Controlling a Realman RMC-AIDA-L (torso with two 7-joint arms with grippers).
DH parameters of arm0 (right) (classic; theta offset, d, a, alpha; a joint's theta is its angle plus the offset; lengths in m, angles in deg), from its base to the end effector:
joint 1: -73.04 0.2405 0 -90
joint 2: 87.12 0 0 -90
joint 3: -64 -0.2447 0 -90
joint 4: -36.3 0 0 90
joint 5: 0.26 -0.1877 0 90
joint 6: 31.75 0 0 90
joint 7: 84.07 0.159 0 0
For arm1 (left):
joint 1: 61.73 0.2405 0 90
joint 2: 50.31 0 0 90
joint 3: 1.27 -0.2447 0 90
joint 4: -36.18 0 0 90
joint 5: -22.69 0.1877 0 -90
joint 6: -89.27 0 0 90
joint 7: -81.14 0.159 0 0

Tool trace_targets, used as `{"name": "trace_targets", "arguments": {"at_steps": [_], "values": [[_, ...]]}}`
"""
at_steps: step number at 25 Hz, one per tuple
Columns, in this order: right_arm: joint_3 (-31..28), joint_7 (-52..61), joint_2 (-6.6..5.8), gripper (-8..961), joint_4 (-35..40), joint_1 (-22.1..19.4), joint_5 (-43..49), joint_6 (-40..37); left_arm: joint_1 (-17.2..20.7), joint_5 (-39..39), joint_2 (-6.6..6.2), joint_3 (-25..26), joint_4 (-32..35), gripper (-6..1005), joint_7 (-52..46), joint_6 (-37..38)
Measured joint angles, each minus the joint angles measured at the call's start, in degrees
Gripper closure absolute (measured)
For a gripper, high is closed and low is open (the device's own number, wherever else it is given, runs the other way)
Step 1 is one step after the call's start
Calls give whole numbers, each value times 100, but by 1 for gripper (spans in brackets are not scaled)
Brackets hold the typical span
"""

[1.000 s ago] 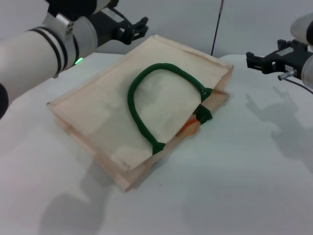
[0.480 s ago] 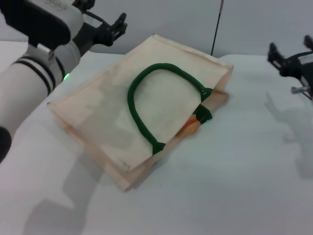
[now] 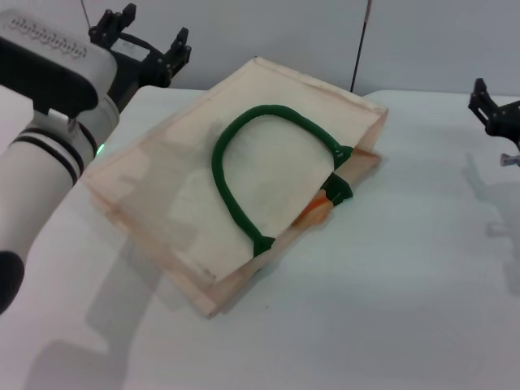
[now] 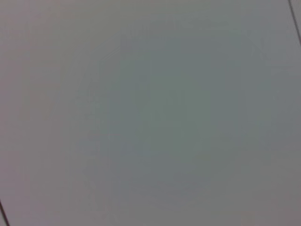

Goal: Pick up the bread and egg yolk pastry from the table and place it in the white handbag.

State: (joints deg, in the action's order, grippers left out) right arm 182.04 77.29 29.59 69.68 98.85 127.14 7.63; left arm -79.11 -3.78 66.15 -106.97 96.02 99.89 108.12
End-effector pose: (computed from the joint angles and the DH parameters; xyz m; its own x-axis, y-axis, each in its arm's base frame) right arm 0.2629 0.3867 -0.0010 0.7990 -0.0638 -0.5980 -0.6014 -0.0911 -0.7938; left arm -0.2007 0.3876 0.0168 0.8778 -0.0307 0.4780 0.4555 -0.2549 -0.8529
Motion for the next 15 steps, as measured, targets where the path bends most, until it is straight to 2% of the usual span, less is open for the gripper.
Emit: {"name": "trace_targets", "arguments": {"at_steps": [1, 2, 8, 15], "values": [[77, 0, 1, 76, -25, 0, -131, 103, -25, -41, 0, -103, -236, 211, -1, 382], [261, 0, 1, 76, -75, -14, -376, 408, -35, -57, 0, -131, -299, 211, -2, 473], [810, -1, 8, 76, -231, -9, -874, 1111, -109, -206, 0, -265, -665, 212, -3, 909], [990, -76, 11, 76, -575, 216, -964, 1197, -207, -221, 8, -423, -1098, 212, 2, 1523]]}}
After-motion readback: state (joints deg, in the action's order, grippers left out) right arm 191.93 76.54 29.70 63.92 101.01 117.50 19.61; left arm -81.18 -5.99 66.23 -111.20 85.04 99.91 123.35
